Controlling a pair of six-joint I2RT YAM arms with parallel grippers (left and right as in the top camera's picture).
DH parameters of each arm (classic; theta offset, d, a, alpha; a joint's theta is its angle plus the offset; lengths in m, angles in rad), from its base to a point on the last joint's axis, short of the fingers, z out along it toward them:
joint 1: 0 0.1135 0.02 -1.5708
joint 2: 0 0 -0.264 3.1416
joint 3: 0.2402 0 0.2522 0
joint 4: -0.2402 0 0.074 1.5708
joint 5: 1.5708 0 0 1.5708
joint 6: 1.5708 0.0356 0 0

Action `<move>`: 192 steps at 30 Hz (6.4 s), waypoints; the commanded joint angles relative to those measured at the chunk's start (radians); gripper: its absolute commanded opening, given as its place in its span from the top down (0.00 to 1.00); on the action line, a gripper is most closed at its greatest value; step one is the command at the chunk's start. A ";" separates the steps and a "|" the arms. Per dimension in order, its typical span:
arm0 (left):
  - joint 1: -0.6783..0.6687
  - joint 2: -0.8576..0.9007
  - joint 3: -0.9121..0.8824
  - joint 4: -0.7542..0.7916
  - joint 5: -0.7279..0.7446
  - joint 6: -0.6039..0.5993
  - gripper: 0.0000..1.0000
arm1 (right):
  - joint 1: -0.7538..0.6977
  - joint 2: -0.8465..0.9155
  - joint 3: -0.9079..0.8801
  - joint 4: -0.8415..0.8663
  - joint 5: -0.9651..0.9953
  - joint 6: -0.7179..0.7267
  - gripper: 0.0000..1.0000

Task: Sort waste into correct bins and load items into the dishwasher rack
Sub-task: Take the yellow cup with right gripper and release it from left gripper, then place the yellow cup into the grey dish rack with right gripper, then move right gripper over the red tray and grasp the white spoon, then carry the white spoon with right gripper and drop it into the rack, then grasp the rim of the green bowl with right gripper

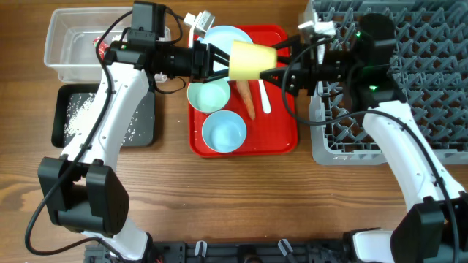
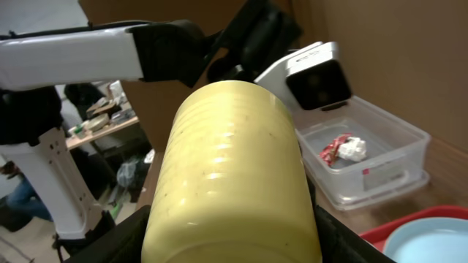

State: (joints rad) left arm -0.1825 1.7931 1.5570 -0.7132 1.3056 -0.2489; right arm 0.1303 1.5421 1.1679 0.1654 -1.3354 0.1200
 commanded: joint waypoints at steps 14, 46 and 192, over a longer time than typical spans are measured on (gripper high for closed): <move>-0.003 -0.011 0.008 -0.037 -0.542 0.010 0.38 | -0.232 -0.120 0.051 -0.640 0.556 0.033 0.61; -0.003 -0.011 0.006 -0.108 -0.878 0.010 0.23 | -0.160 0.039 0.113 -1.374 1.357 0.142 0.31; 0.063 -0.011 0.006 -0.121 -0.934 0.003 0.16 | 0.090 0.285 0.475 -0.927 1.071 0.055 0.43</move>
State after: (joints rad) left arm -0.1188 1.7931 1.5570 -0.8486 0.3855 -0.2481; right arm 0.1341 1.8633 1.6295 -0.7956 -0.1921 0.0856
